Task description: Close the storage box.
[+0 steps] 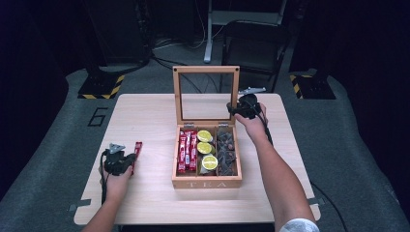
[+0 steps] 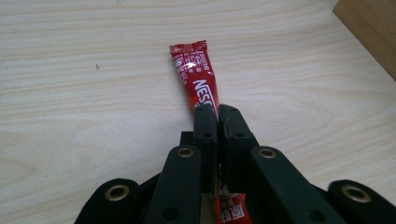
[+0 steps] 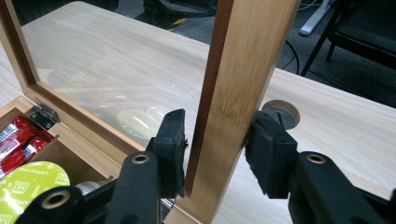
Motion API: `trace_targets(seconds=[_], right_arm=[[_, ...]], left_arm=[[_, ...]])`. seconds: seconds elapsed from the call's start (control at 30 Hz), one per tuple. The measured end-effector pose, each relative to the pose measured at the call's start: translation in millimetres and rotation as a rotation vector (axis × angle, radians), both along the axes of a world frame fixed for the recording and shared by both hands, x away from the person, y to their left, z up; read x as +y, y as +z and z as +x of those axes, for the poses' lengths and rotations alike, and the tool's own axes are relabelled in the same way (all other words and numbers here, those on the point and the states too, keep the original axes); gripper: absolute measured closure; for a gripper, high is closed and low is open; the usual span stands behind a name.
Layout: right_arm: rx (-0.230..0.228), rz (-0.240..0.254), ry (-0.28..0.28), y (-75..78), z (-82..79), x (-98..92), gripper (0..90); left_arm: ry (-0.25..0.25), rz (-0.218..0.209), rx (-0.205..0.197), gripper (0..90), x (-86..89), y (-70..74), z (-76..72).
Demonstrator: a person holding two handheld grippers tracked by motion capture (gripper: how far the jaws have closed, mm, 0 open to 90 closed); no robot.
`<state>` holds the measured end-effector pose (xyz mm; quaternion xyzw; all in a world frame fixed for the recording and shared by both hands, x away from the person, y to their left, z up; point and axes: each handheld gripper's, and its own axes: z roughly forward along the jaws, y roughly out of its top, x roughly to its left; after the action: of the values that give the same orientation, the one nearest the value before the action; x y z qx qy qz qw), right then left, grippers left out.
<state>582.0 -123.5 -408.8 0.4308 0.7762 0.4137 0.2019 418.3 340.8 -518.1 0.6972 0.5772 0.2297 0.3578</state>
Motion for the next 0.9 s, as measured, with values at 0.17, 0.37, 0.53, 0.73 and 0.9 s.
trace_targets(seconds=[0.17, 0.37, 0.53, 0.73, 0.9], right_arm=[[0.000, 0.002, 0.000, -0.1, -0.1, 0.0, 57.9], [0.008, 0.012, 0.000, 0.0, 0.0, -0.9, 58.9], [0.012, 0.014, -0.002, 0.5, -0.3, -1.3, 59.4], [0.020, 0.013, 0.007, 1.8, -0.9, -3.9, 62.1], [0.018, 0.017, 0.006, 2.8, -2.3, -4.4, 62.9]], left_arm=[[-0.007, 0.006, 0.023, 82.3, 1.4, -1.8, -0.3], [0.004, -0.004, 0.015, 73.0, -1.7, -4.9, 0.1], [0.029, -0.007, 0.004, 59.5, -1.6, -3.1, -1.4], [0.028, -0.035, 0.005, 47.0, -5.1, 1.5, -3.1], [0.008, -0.035, -0.002, 44.1, -12.3, 10.4, -3.4]])
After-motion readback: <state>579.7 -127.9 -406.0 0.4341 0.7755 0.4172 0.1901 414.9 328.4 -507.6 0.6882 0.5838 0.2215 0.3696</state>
